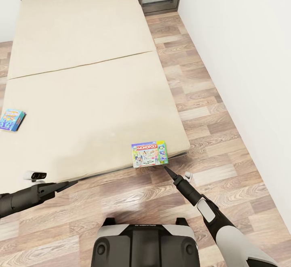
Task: Put all the toys in the child's room - the three board games (two on the bed and one on the table), the two jigsaw puzzles on the table, and the tennis ball on the table - inside the toy box on the table in the child's room.
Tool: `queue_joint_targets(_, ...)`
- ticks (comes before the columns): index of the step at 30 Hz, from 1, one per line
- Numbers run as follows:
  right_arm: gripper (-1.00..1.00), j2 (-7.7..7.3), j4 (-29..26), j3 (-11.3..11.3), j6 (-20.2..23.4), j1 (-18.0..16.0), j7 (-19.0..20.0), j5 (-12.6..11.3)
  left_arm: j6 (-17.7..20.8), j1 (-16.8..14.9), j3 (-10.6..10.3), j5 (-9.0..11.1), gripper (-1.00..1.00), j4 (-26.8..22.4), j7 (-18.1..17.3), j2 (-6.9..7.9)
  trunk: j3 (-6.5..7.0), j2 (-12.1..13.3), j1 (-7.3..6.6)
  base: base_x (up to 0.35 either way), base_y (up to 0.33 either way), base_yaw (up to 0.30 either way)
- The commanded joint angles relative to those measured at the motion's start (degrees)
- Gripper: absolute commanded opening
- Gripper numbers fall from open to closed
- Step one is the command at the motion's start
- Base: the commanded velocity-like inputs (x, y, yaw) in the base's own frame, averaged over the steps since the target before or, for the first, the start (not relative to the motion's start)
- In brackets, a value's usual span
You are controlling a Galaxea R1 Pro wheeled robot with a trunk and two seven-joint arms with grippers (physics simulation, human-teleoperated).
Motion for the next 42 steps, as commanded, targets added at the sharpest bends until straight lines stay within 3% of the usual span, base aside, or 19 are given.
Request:
queue_joint_targets(1,1.0,0.01,0.01,-0.21,0.6,-0.02,0.21,-0.24,0.61,-0.01,0.04,-0.04,1.0,-0.01,-0.24,0.04,-0.02,-0.03,0.01,0.0,0.0,0.0)
queue_joint_targets(5,1.0,-0.08,0.02,-0.21,0.6,-0.03,0.21,-0.24,0.61,-0.01,0.11,-0.03,1.0,-0.01,-0.24,0.08,-0.02,-0.03,0.01,0.0,0.0,0.0)
queue_joint_targets(22,1.0,-0.05,0.02,-0.21,0.6,0.0,0.21,-0.29,0.61,-0.01,0.07,-0.02,1.0,-0.01,-0.24,0.0,-3.08,-6.85,3.74,0.0,0.0,0.0)
queue_joint_targets(42,1.0,-0.05,0.02,-0.21,0.6,0.01,0.21,-0.3,0.61,-0.01,0.14,-0.04,1.0,-0.01,-0.24,0.0,-3.08,-6.85,3.74,0.013,0.007,0.0)
